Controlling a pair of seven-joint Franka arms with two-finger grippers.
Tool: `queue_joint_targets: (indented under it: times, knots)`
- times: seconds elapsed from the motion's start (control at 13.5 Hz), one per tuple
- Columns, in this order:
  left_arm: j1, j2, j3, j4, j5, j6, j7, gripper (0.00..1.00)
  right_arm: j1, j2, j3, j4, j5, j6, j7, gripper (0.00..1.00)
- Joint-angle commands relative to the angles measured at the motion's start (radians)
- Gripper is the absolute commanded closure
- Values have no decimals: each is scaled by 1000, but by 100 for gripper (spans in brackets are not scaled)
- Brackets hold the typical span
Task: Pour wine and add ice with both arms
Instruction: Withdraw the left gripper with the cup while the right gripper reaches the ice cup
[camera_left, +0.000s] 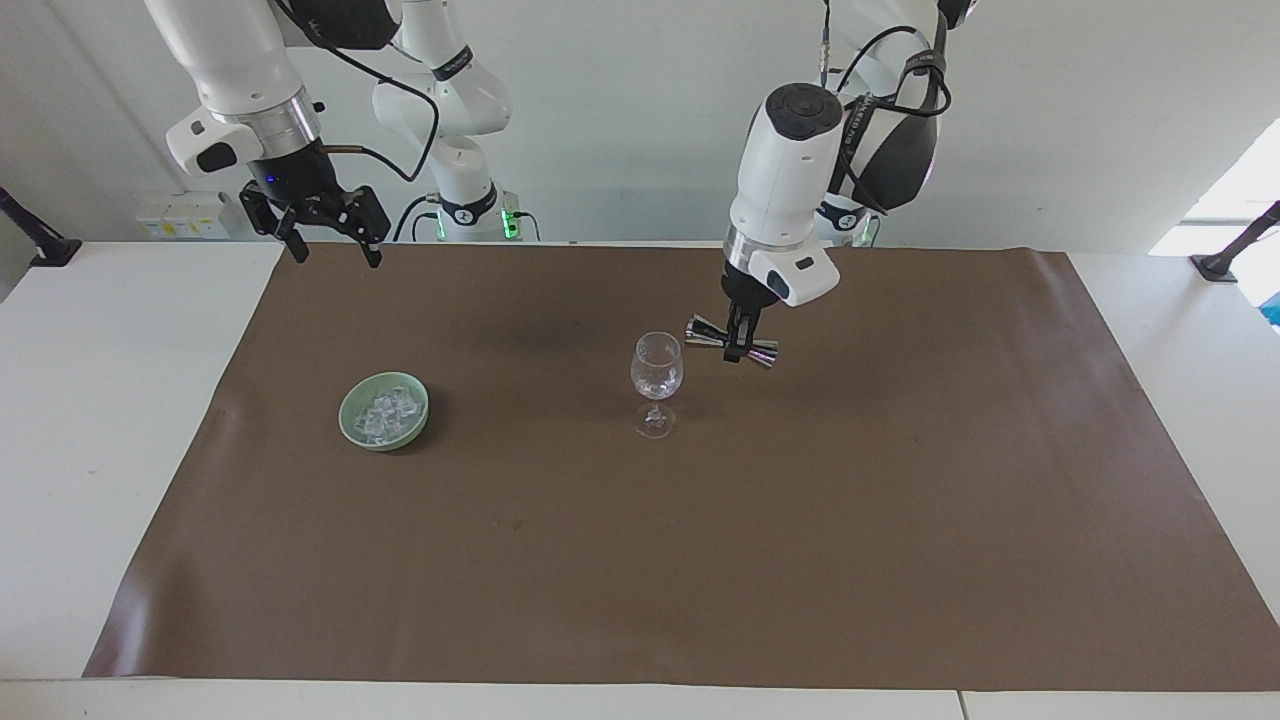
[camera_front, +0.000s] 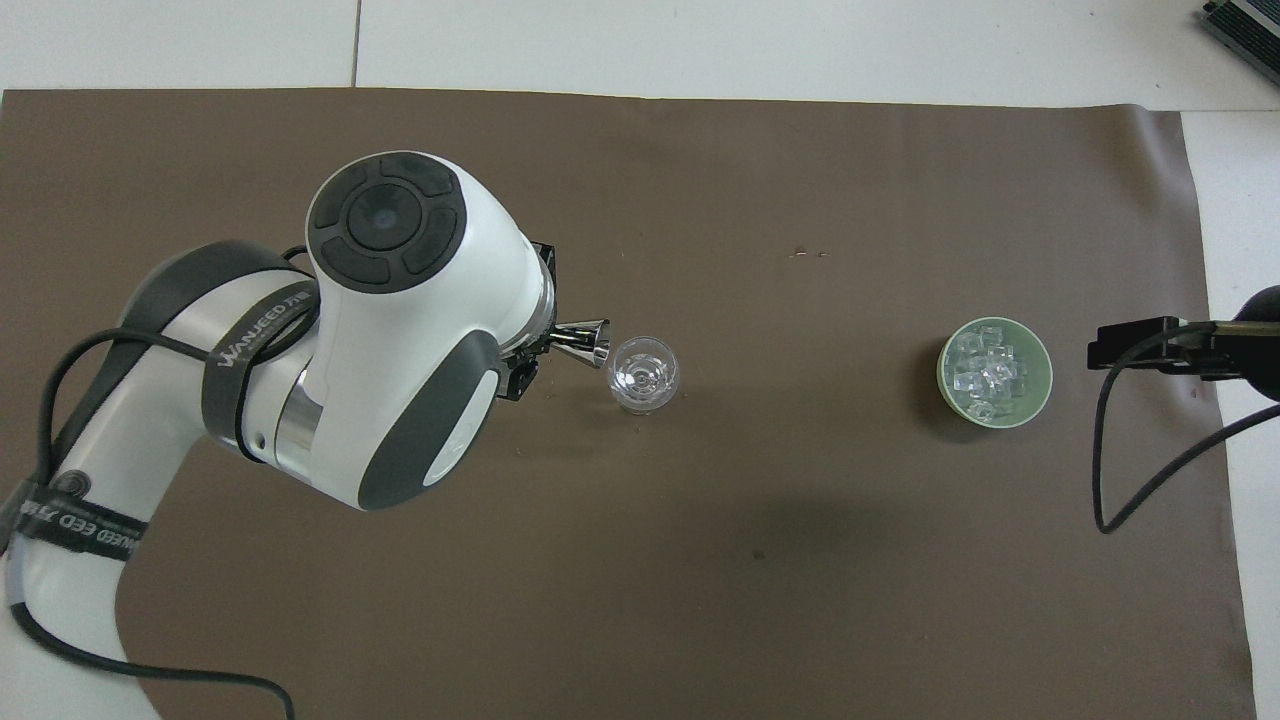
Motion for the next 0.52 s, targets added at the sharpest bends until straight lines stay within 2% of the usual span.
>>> queue_joint_targets:
  times: [0.0, 0.22, 0.44]
  knots:
    - [56, -63, -6, -88, -104, 48, 71, 100, -1, -60, 2, -164, -4, 137, -82, 0]
    - [118, -78, -7, -111, -208, 52, 159, 100, -1, -64, 1, -261, -4, 283, -185, 0]
    - [184, -91, -7, -145, -286, 63, 255, 100, -17, -6, -1, -276, -4, 324, -266, 0]
